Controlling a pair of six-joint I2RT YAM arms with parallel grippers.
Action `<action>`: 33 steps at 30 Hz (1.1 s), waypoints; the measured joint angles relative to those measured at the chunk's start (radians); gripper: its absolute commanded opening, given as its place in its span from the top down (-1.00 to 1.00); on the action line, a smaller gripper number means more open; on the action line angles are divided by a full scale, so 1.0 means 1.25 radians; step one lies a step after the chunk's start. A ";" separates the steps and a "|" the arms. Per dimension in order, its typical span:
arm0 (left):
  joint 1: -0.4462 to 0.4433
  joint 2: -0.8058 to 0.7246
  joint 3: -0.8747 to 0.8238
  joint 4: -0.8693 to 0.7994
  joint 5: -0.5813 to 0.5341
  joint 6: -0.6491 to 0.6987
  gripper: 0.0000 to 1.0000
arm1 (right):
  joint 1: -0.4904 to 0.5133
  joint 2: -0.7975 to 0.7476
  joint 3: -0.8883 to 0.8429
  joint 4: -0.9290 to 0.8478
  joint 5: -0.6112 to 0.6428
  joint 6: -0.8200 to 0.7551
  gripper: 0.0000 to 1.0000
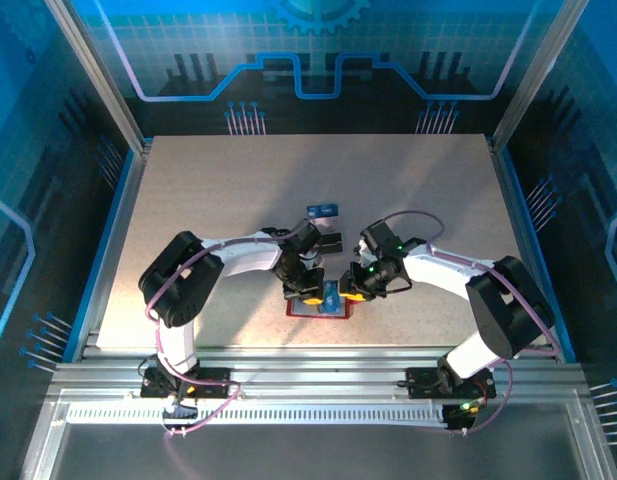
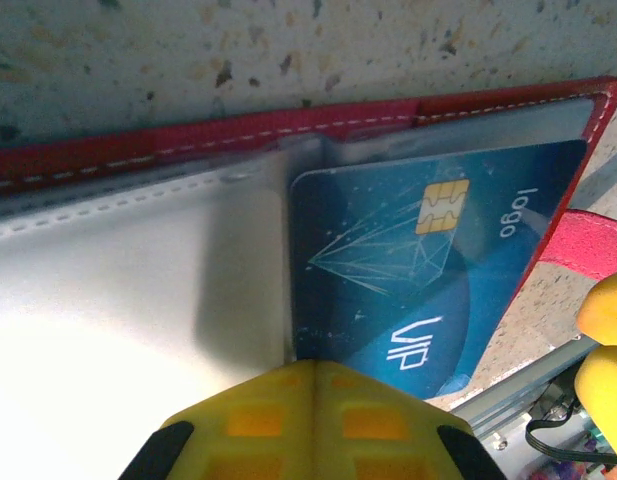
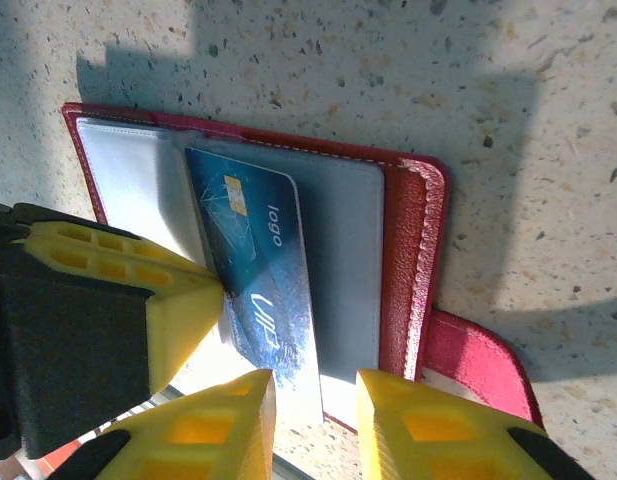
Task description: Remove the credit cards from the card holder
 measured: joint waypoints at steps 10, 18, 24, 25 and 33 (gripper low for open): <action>0.000 0.006 0.005 -0.006 -0.002 0.001 1.00 | 0.000 -0.001 -0.031 0.049 -0.027 0.016 0.44; 0.000 0.006 0.005 -0.008 -0.002 0.004 1.00 | 0.000 0.021 -0.047 0.107 -0.053 0.034 0.45; 0.000 0.006 0.005 -0.008 -0.002 0.004 1.00 | 0.000 0.048 -0.057 0.143 -0.072 0.043 0.46; 0.000 0.006 0.005 -0.008 -0.002 0.004 1.00 | 0.000 0.051 -0.061 0.152 -0.076 0.046 0.47; 0.000 0.006 0.005 -0.010 -0.002 0.004 1.00 | 0.000 0.064 -0.083 0.218 -0.112 0.070 0.50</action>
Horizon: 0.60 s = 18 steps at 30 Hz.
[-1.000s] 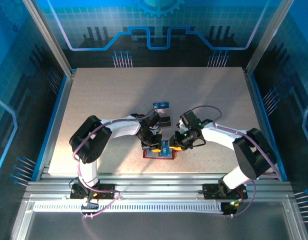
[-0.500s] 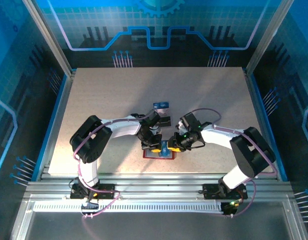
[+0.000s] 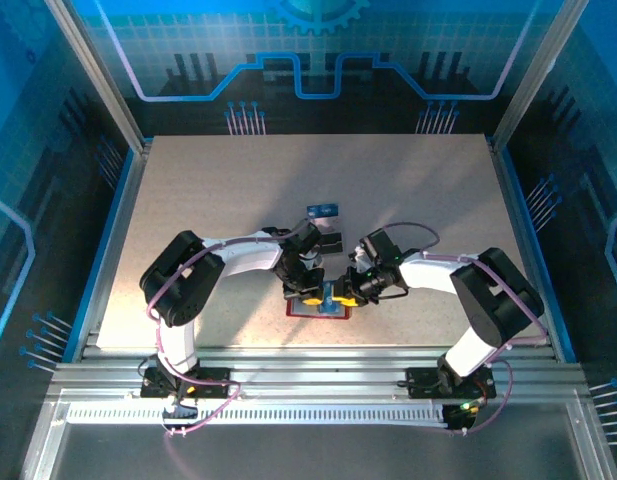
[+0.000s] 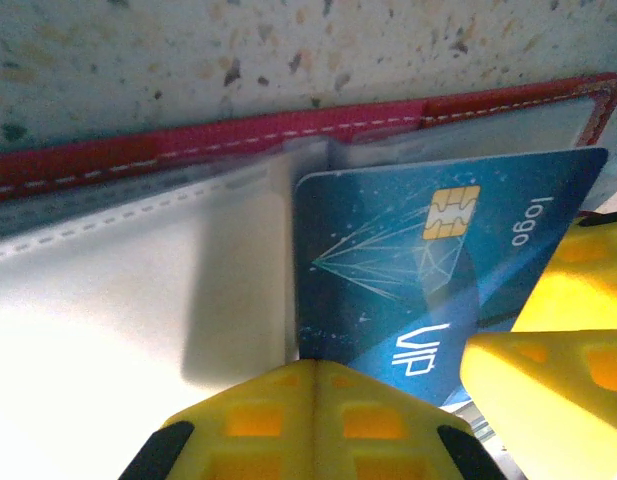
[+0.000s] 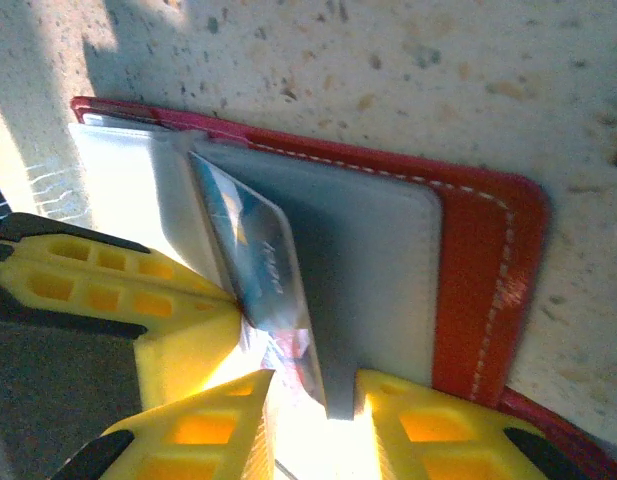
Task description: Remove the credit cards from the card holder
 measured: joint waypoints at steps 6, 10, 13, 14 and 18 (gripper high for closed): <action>0.000 0.000 0.000 0.000 0.000 0.000 1.00 | 0.000 0.001 -0.013 0.043 -0.019 0.021 0.59; 0.000 0.000 0.000 0.000 0.000 0.000 1.00 | 0.000 0.001 -0.016 0.059 -0.026 0.030 0.63; 0.000 -0.003 0.002 -0.003 -0.001 0.000 1.00 | 0.000 0.001 -0.016 0.063 -0.032 0.032 0.63; 0.000 -0.004 0.003 -0.006 -0.002 0.000 0.99 | 0.000 0.001 -0.016 0.063 -0.032 0.032 0.63; 0.000 -0.026 0.018 -0.032 -0.018 0.000 0.93 | 0.000 0.001 -0.016 0.062 -0.036 0.032 0.63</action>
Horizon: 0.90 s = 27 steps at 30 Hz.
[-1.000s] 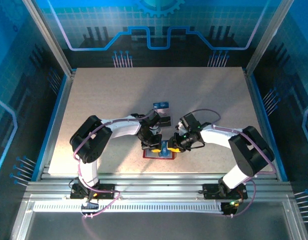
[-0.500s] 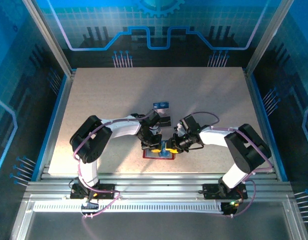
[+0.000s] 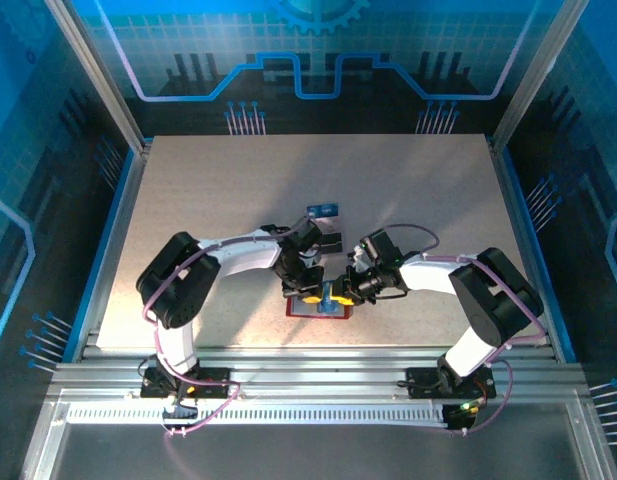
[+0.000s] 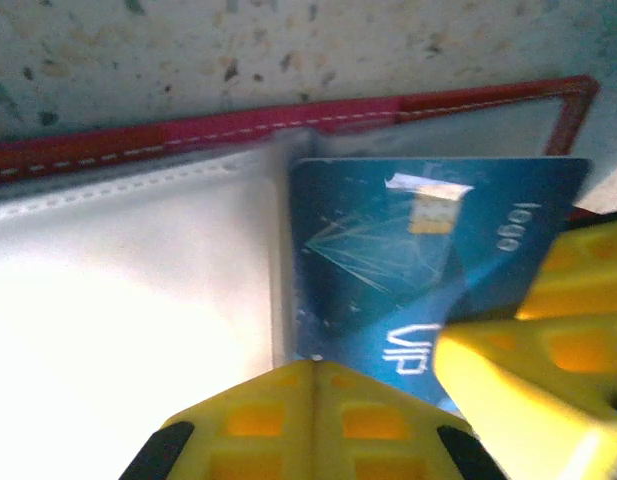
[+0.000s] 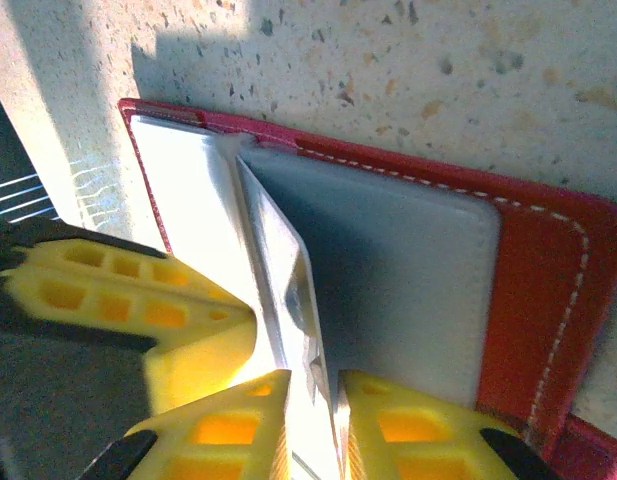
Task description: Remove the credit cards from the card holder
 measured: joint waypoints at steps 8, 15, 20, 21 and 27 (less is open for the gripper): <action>0.005 -0.094 0.023 -0.038 -0.038 0.003 0.93 | 0.000 0.000 0.018 -0.031 0.005 -0.004 0.62; 0.046 -0.127 -0.005 -0.053 -0.053 0.018 0.93 | 0.011 -0.021 0.059 -0.108 0.047 -0.026 0.63; 0.062 -0.127 -0.036 -0.053 -0.057 0.020 0.93 | 0.023 -0.035 0.084 -0.148 0.070 -0.034 0.65; 0.063 -0.127 -0.039 -0.054 -0.058 0.020 0.94 | 0.027 -0.035 0.089 -0.154 0.077 -0.037 0.67; 0.072 -0.142 -0.050 -0.053 -0.057 0.023 0.94 | 0.048 -0.035 0.118 -0.197 0.108 -0.045 0.75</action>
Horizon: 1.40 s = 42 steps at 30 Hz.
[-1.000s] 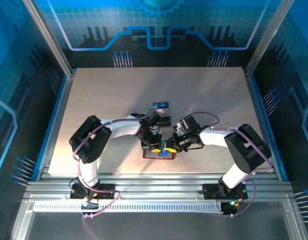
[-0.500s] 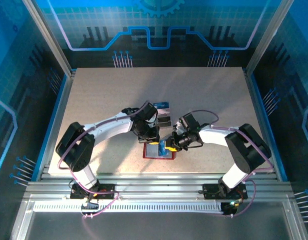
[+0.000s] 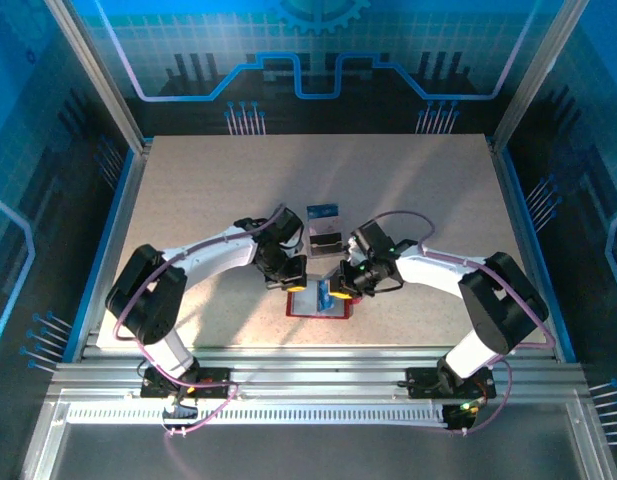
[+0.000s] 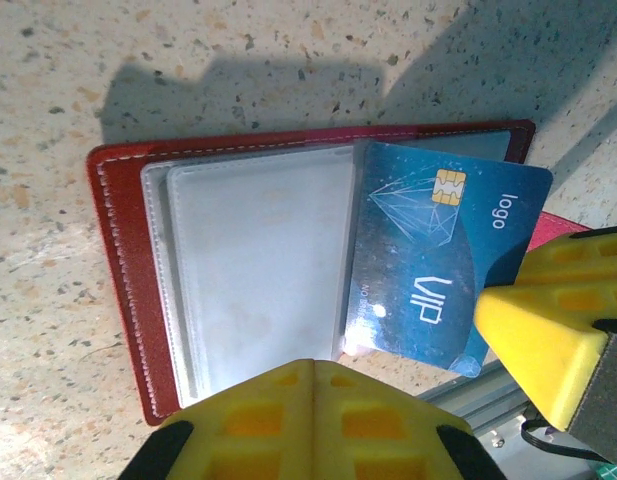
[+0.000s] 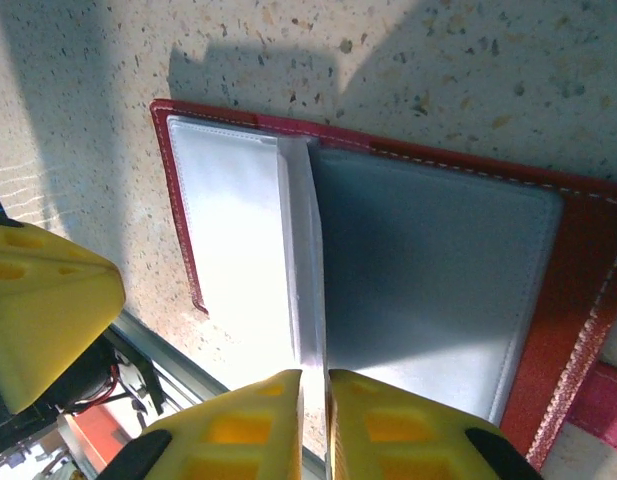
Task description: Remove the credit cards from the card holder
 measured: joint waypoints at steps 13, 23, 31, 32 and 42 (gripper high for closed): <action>0.044 -0.035 -0.035 0.000 0.000 0.015 0.94 | 0.011 0.000 0.028 -0.050 0.033 -0.006 0.90; 0.084 -0.052 -0.056 0.003 0.001 0.016 0.94 | -0.003 -0.072 0.061 -0.119 0.038 -0.053 1.00; 0.108 -0.053 -0.081 0.007 0.001 0.023 0.94 | -0.034 -0.066 0.227 -0.279 0.046 -0.367 1.00; 0.110 -0.053 -0.085 0.007 0.001 0.023 0.94 | -0.034 -0.059 0.250 -0.303 0.052 -0.423 1.00; 0.114 -0.054 -0.115 0.016 0.000 0.037 0.94 | -0.033 0.014 0.451 -0.557 0.187 -0.944 1.00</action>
